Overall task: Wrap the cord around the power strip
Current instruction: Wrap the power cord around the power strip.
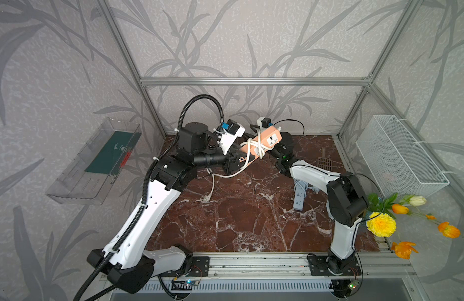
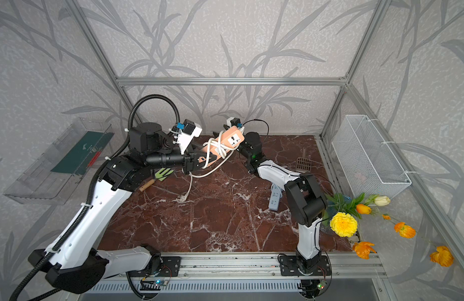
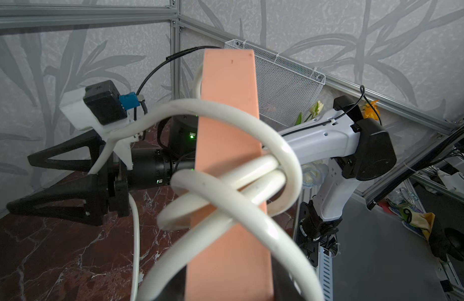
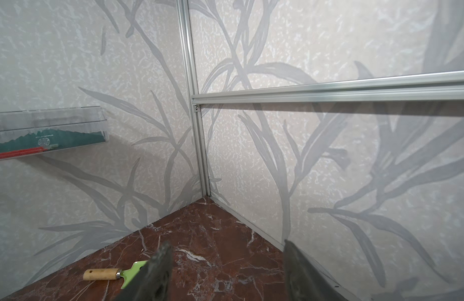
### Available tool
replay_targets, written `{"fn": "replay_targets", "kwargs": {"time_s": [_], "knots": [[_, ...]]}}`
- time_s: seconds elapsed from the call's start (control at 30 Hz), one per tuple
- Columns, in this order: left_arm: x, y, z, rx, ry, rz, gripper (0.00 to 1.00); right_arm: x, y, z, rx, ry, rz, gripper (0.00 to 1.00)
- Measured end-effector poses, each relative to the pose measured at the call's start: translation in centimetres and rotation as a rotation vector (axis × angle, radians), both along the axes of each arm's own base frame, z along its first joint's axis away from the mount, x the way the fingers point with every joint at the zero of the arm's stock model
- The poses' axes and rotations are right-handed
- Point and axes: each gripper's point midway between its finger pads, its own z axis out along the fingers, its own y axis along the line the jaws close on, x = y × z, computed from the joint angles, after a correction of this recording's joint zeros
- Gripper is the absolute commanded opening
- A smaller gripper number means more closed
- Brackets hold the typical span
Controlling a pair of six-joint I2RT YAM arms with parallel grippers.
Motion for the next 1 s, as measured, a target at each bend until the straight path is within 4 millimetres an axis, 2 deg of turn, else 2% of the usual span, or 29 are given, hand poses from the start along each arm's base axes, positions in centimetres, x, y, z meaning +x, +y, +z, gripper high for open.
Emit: {"fn": "replay_targets", "kwargs": {"time_s": [0.03, 0.13, 0.23, 0.37, 0.43, 0.57, 0.63, 0.7, 0.87, 0.93, 1.0], "knots": [[0.1, 0.0, 0.0, 0.002, -0.002, 0.003, 0.00, 0.1, -0.1, -0.1, 0.021, 0.011, -0.009, 0.75], [0.3, 0.3, 0.3, 0.015, -0.029, 0.027, 0.00, 0.3, -0.7, -1.1, 0.058, 0.055, -0.033, 0.77], [1.2, 1.0, 1.2, 0.023, -0.070, 0.081, 0.00, 0.3, -1.1, -3.3, 0.052, 0.113, -0.056, 0.77], [2.6, 2.5, 3.9, -0.012, -0.158, 0.166, 0.00, 0.1, -1.8, -7.7, 0.014, 0.224, -0.082, 0.75], [2.9, 3.1, 5.4, -0.033, -0.201, 0.195, 0.00, 0.0, -1.9, -8.8, 0.009, 0.257, -0.083, 0.74], [2.9, 3.5, 8.0, -0.079, -0.271, 0.217, 0.00, 0.0, -1.3, -9.3, 0.023, 0.281, -0.070, 0.69], [2.9, 3.7, 8.5, -0.087, -0.287, 0.228, 0.00, 0.1, -0.8, -9.4, 0.026, 0.285, -0.065, 0.62], [3.0, 3.9, 8.7, -0.088, -0.294, 0.242, 0.00, 0.1, -0.2, -9.3, 0.027, 0.288, -0.060, 0.51], [4.0, 4.8, 8.7, -0.072, -0.302, 0.312, 0.00, -0.2, 1.2, -10.2, 0.006, 0.306, -0.051, 0.14], [4.8, 5.6, 8.7, -0.056, -0.312, 0.365, 0.00, -0.6, 1.5, -11.1, -0.025, 0.319, -0.057, 0.05], [5.9, 7.0, 8.5, -0.027, -0.322, 0.451, 0.00, -1.0, 1.4, -12.4, -0.067, 0.327, -0.069, 0.00]]}}
